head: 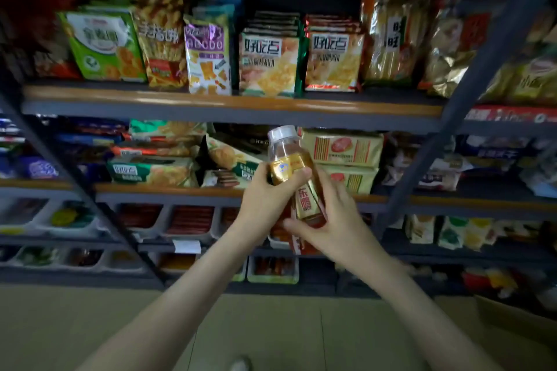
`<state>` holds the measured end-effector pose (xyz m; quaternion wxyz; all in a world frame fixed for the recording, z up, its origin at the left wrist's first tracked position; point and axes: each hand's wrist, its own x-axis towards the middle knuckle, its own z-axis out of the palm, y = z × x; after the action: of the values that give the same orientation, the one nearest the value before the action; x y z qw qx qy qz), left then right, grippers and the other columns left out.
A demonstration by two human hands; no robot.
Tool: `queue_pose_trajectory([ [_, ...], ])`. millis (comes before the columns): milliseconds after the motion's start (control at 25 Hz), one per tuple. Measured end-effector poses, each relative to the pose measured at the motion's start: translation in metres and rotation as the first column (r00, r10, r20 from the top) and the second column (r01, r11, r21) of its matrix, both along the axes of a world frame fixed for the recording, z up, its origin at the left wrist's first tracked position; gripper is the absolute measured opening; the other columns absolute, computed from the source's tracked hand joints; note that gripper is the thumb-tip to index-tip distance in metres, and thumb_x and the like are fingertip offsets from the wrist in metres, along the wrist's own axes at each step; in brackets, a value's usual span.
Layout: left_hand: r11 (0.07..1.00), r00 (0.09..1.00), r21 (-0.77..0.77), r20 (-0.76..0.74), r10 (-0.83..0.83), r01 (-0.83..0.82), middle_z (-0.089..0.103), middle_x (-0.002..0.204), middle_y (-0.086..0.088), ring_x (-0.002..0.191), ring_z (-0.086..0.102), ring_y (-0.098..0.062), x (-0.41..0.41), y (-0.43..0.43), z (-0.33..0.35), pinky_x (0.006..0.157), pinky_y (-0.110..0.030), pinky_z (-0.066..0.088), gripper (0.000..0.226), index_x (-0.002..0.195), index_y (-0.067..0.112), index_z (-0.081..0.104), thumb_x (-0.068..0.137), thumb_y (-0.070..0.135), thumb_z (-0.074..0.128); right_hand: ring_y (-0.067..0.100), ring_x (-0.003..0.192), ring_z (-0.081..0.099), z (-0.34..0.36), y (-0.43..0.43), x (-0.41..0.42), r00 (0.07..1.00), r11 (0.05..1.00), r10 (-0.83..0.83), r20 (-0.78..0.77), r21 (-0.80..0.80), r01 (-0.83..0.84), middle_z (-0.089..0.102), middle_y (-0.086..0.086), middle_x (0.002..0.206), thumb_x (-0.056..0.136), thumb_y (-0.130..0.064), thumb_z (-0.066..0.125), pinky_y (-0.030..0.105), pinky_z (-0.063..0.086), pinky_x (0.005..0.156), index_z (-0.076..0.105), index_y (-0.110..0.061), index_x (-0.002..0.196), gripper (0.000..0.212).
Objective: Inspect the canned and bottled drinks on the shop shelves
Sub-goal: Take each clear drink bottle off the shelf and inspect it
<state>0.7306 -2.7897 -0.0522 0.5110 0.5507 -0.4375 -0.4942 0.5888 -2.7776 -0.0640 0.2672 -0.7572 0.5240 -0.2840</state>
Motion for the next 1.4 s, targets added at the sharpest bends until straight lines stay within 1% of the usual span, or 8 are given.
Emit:
queue_pose_trajectory([
  [200, 0.990, 0.981, 0.122, 0.176, -0.084, 0.063, 0.070, 0.106, 0.001, 0.094, 0.068, -0.012, 0.007, 0.021, -0.029, 0.076, -0.032, 0.059, 0.033, 0.112, 0.037, 0.057, 0.084, 0.052, 0.066, 0.003, 0.095, 0.061, -0.029, 0.020, -0.005, 0.992, 0.959, -0.019, 0.127, 0.283, -0.018, 0.064, -0.010, 0.110, 0.079, -0.034, 0.076, 0.010, 0.048, 0.075, 0.035, -0.032, 0.137, 0.070],
  [440, 0.842, 0.880, 0.291, -0.291, -0.375, 0.455, 0.068, 0.120, 0.001, 0.108, 0.065, -0.014, 0.022, 0.022, -0.038, 0.084, -0.035, 0.056, 0.061, 0.135, 0.025, 0.052, 0.082, 0.053, 0.062, 0.015, 0.099, 0.068, -0.023, 0.013, -0.017, 0.673, 0.752, -0.241, 0.699, 0.573, -0.325, 0.071, -0.001, 0.109, 0.076, -0.021, 0.067, 0.029, 0.055, 0.082, 0.058, -0.024, 0.121, 0.046],
  [600, 0.814, 0.776, 0.239, -0.524, -0.350, 0.529, 0.066, 0.120, -0.014, 0.111, 0.064, -0.031, 0.016, 0.024, -0.055, 0.089, -0.048, 0.054, 0.100, 0.135, 0.017, 0.047, 0.052, 0.052, 0.089, 0.015, 0.101, 0.067, -0.021, 0.009, -0.006, 0.763, 0.721, -0.169, 0.624, 0.606, -0.336, 0.070, -0.002, 0.112, 0.076, -0.035, 0.071, 0.034, 0.052, 0.087, 0.054, -0.035, 0.122, 0.049],
  [760, 0.857, 0.854, 0.282, -0.433, -0.288, 0.431, 0.069, 0.116, -0.013, 0.105, 0.067, -0.028, 0.019, 0.023, -0.047, 0.090, -0.046, 0.054, 0.065, 0.127, 0.015, 0.056, 0.075, 0.052, 0.071, 0.016, 0.116, 0.058, -0.017, 0.005, 0.000, 0.847, 0.726, -0.123, 0.517, 0.628, -0.279, 0.058, -0.004, 0.128, 0.075, -0.059, 0.062, 0.040, 0.046, 0.101, 0.045, -0.042, 0.131, 0.061],
  [880, 0.869, 0.915, 0.320, -0.276, -0.294, 0.376, 0.070, 0.116, -0.009, 0.108, 0.066, -0.028, 0.027, 0.014, -0.043, 0.094, -0.049, 0.051, 0.060, 0.128, 0.020, 0.057, 0.077, 0.051, 0.067, 0.016, 0.130, 0.031, -0.015, -0.003, -0.003, 0.991, 0.884, -0.001, 0.136, 0.463, -0.063, 0.039, -0.007, 0.130, 0.075, -0.073, 0.053, 0.041, 0.026, 0.111, 0.043, -0.046, 0.131, 0.062],
  [1040, 0.860, 0.948, 0.408, -0.216, -0.236, 0.307, 0.072, 0.109, -0.010, 0.102, 0.067, -0.028, 0.022, 0.003, -0.038, 0.081, -0.045, 0.056, 0.050, 0.123, 0.017, 0.059, 0.085, 0.049, 0.066, 0.019, 0.131, 0.035, -0.028, -0.001, 0.009, 0.996, 0.928, 0.091, 0.006, 0.362, -0.087, 0.036, -0.003, 0.141, 0.054, -0.076, 0.066, 0.048, 0.038, 0.106, -0.001, -0.047, 0.148, 0.119],
  [1240, 0.849, 0.900, 0.304, -0.210, -0.382, 0.432, 0.068, 0.117, -0.009, 0.105, 0.067, -0.025, 0.029, -0.008, -0.036, 0.077, -0.039, 0.058, 0.048, 0.130, 0.021, 0.054, 0.087, 0.042, 0.064, 0.007, 0.116, 0.055, -0.028, 0.000, -0.002, 0.872, 0.892, -0.087, 0.482, 0.428, -0.147, 0.051, -0.013, 0.132, 0.082, -0.026, 0.074, 0.031, 0.051, 0.094, 0.010, -0.048, 0.148, 0.094],
  [1400, 0.816, 0.856, 0.288, -0.300, -0.421, 0.502, 0.070, 0.114, -0.007, 0.101, 0.069, -0.021, 0.026, -0.011, -0.037, 0.076, -0.036, 0.059, 0.039, 0.128, 0.027, 0.056, 0.091, 0.037, 0.061, -0.005, 0.115, 0.054, -0.031, 0.001, -0.014, 0.865, 0.877, -0.009, 0.501, 0.419, -0.234, 0.044, -0.021, 0.135, 0.076, -0.023, 0.076, 0.019, 0.050, 0.089, 0.002, -0.048, 0.148, 0.107],
])
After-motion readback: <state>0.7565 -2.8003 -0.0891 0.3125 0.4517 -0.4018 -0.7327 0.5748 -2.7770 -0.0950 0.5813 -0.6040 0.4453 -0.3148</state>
